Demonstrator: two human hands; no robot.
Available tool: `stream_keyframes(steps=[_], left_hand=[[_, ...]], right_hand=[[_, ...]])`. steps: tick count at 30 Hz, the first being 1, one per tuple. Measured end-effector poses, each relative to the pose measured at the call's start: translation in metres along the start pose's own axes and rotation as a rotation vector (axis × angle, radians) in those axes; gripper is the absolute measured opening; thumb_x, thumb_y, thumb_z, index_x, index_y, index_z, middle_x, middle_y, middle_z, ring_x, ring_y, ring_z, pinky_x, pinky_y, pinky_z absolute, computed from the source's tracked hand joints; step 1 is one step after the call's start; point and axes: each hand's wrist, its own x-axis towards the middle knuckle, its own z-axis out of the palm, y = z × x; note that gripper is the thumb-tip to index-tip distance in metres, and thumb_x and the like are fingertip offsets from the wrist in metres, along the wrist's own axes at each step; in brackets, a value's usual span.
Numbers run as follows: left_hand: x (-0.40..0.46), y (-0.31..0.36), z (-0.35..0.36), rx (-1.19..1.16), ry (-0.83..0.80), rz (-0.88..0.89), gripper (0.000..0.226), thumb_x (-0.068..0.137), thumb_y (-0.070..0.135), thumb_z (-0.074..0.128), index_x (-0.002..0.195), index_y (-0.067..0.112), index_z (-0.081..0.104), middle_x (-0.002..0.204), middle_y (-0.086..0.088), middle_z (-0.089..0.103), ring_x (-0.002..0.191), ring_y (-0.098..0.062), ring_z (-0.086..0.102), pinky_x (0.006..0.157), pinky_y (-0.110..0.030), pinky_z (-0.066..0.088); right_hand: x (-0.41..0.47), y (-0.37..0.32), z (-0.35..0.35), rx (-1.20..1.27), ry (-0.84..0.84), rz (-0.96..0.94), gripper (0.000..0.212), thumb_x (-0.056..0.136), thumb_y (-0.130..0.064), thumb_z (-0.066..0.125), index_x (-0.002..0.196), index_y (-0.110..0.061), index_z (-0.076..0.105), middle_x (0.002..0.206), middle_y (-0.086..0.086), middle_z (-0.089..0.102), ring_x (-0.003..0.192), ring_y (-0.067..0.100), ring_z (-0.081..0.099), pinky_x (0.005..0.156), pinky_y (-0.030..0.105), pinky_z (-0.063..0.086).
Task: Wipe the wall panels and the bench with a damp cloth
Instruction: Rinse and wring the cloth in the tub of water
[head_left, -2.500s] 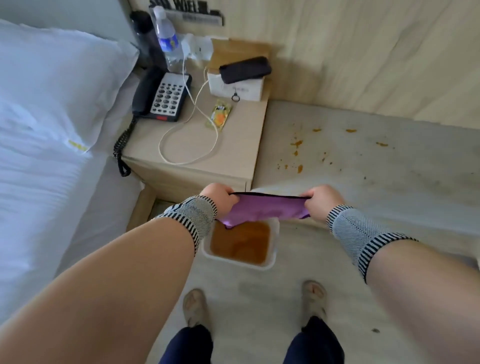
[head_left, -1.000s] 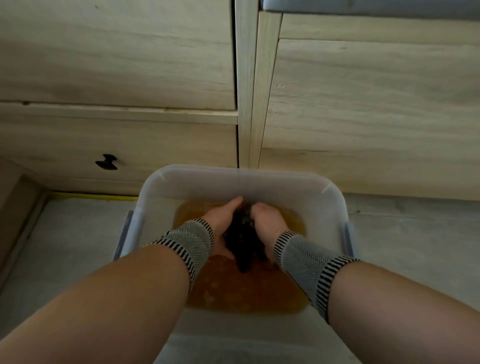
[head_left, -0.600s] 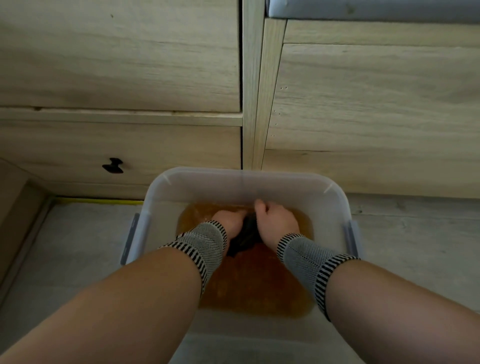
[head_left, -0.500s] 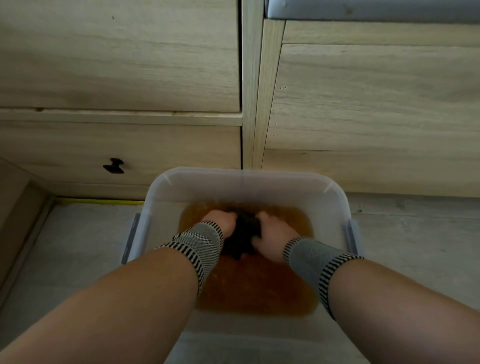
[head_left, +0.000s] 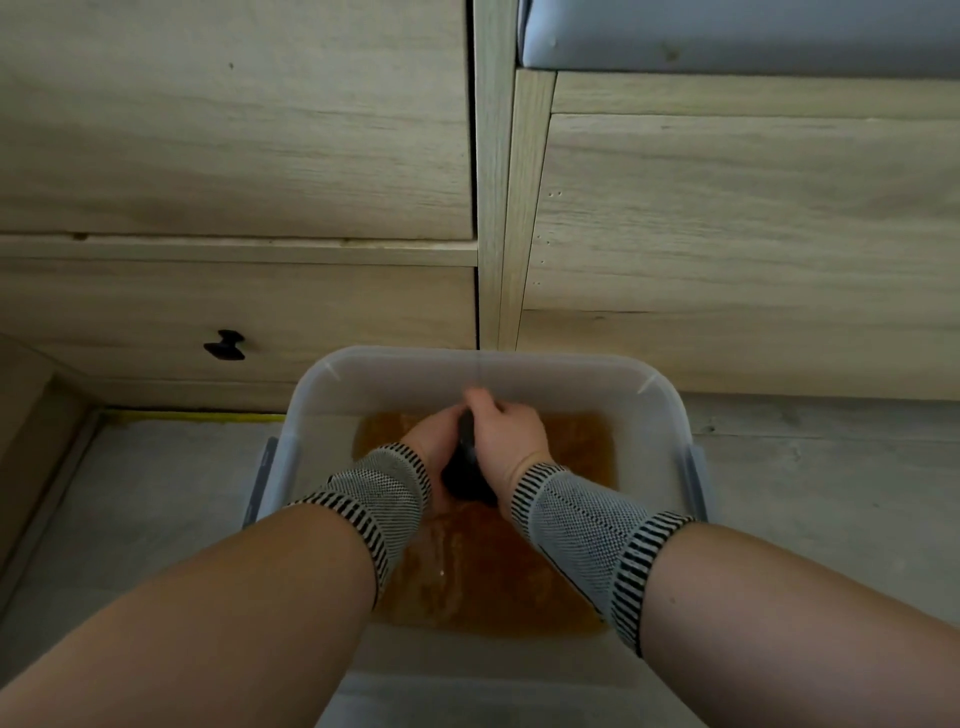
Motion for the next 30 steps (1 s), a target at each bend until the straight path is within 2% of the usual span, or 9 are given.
stream_keyframes(steps=[4,8,12,15,18,22,25,27,30], left_hand=[[0.011,-0.005,-0.005,0.365,0.192,0.085,0.042,0.098,0.041,0.056,0.109,0.001,0.064,0.107,-0.022,0.069,0.097,-0.036,0.067,0.091,-0.05,0.056],[0.019,-0.007,-0.012,0.766,0.316,0.102,0.045,0.1,0.038,0.052,0.123,-0.001,0.058,0.117,-0.019,0.064,0.107,-0.032,0.063,0.095,-0.039,0.052],[0.016,-0.007,-0.009,0.681,0.241,0.055,0.048,0.105,0.032,0.043,0.142,0.002,0.046,0.145,-0.021,0.047,0.132,-0.035,0.047,0.104,-0.039,0.039],[0.009,-0.009,-0.002,0.381,0.175,-0.022,0.06,0.097,0.05,0.053,0.144,0.014,0.044,0.144,-0.02,0.048,0.129,-0.042,0.047,0.1,-0.056,0.042],[0.012,-0.007,-0.005,0.2,0.063,-0.065,0.057,0.09,0.057,0.058,0.13,0.016,0.055,0.13,-0.018,0.058,0.117,-0.042,0.055,0.093,-0.059,0.05],[0.009,-0.003,-0.006,0.012,0.007,-0.036,0.046,0.09,0.048,0.062,0.117,0.01,0.062,0.108,-0.017,0.068,0.095,-0.034,0.065,0.07,-0.042,0.057],[0.013,-0.004,-0.003,0.048,0.001,-0.032,0.047,0.094,0.046,0.06,0.114,0.004,0.067,0.091,-0.018,0.074,0.08,-0.031,0.071,0.061,-0.038,0.059],[0.021,-0.004,-0.004,0.194,0.079,0.016,0.045,0.095,0.043,0.059,0.113,0.003,0.067,0.103,-0.02,0.072,0.092,-0.034,0.07,0.078,-0.044,0.06],[0.029,-0.009,-0.005,0.558,0.259,0.094,0.043,0.099,0.038,0.054,0.113,-0.001,0.062,0.119,-0.02,0.064,0.108,-0.036,0.062,0.097,-0.042,0.051]], right_hand=[[0.01,0.017,-0.017,-0.641,-0.01,-0.226,0.05,0.102,-0.047,0.029,0.093,-0.01,0.061,0.083,0.01,0.065,0.076,0.026,0.064,0.07,0.037,0.056],[0.027,0.045,-0.038,-0.784,-0.175,0.012,0.045,0.099,-0.049,0.038,0.128,-0.014,0.042,0.107,0.007,0.058,0.086,0.022,0.06,0.068,0.033,0.049],[0.028,0.05,-0.044,-1.143,-0.28,0.262,0.045,0.097,-0.013,0.051,0.142,-0.007,0.042,0.118,0.016,0.054,0.092,0.024,0.056,0.08,0.031,0.047],[0.03,0.027,-0.039,-0.656,-0.308,0.249,0.027,0.098,-0.008,0.043,0.12,-0.006,0.059,0.126,0.022,0.055,0.114,0.035,0.055,0.093,0.037,0.047],[0.012,0.007,-0.022,-0.034,-0.261,0.187,0.007,0.089,-0.02,0.052,0.088,-0.017,0.058,0.114,0.02,0.06,0.107,0.039,0.057,0.098,0.053,0.047],[0.005,0.003,-0.003,0.049,-0.147,0.081,0.024,0.086,-0.044,0.059,0.083,-0.021,0.064,0.1,0.012,0.068,0.095,0.031,0.064,0.094,0.051,0.051],[0.006,0.008,-0.005,-0.152,-0.029,-0.036,0.045,0.094,-0.047,0.05,0.073,-0.01,0.064,0.083,0.013,0.069,0.08,0.028,0.067,0.082,0.045,0.057],[0.009,0.015,-0.013,-0.517,-0.026,-0.167,0.057,0.098,-0.052,0.037,0.069,-0.011,0.062,0.073,0.01,0.067,0.071,0.025,0.066,0.069,0.038,0.057],[0.02,0.027,-0.035,-1.043,-0.085,-0.272,0.057,0.103,-0.05,0.021,0.106,-0.012,0.063,0.095,0.013,0.066,0.089,0.027,0.065,0.079,0.037,0.053]])
